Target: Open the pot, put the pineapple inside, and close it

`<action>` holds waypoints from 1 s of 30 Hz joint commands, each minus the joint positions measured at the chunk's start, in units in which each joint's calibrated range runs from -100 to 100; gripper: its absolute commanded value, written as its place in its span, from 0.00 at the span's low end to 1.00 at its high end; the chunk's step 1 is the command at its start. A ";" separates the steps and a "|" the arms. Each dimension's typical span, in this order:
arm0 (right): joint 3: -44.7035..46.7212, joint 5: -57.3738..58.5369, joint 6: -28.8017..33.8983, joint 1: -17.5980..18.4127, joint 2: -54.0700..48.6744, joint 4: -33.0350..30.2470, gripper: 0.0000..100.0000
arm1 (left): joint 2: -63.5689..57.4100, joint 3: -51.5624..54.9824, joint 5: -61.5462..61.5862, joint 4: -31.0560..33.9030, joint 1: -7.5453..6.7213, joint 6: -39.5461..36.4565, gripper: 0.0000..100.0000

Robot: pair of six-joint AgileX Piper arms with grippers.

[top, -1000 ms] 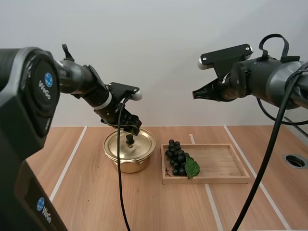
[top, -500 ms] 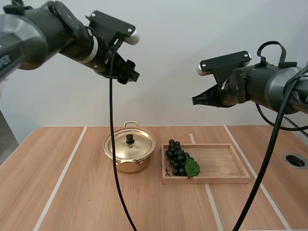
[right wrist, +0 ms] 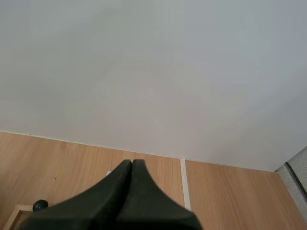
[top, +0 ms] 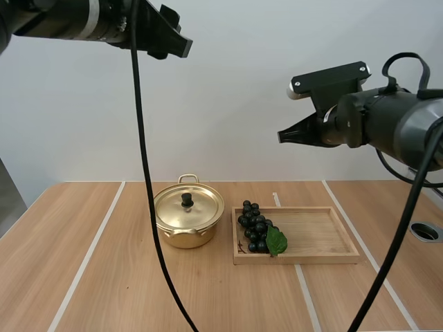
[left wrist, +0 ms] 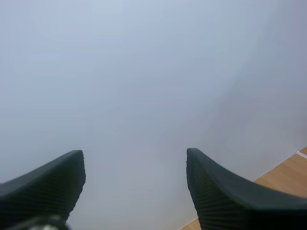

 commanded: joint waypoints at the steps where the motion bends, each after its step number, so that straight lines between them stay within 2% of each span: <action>1: 0.22 -1.37 0.46 -0.21 -2.89 0.15 0.00 | -1.46 -0.42 -0.80 2.97 0.02 -1.08 0.64; 2: 0.22 -1.37 0.46 -0.21 -3.53 0.15 0.00 | -1.84 -0.42 -0.60 4.22 0.02 -1.15 0.50; 4: 0.22 -1.37 0.46 -0.21 -5.16 0.15 0.00 | -2.83 -0.42 -0.07 7.41 0.02 -3.53 0.09; 5: 0.22 -1.18 0.46 -0.21 -5.85 0.15 0.00 | -3.31 -0.42 -0.07 8.33 0.02 -5.47 0.00; 11: 0.22 0.00 0.46 -0.21 -11.62 1.26 0.00 | -7.25 -0.01 -0.07 8.31 0.02 -13.18 0.00; 15: 0.22 1.82 0.46 -0.21 -15.13 1.26 0.00 | -10.32 2.18 -2.62 8.21 0.02 -13.39 0.00; 22: 0.22 7.95 0.46 -0.21 -16.16 1.60 0.00 | -17.99 11.70 -10.64 6.60 1.10 -13.39 0.00; 30: 0.22 11.23 -0.73 -0.21 -20.17 1.35 0.00 | -26.25 20.70 -11.17 6.60 1.10 -13.40 0.00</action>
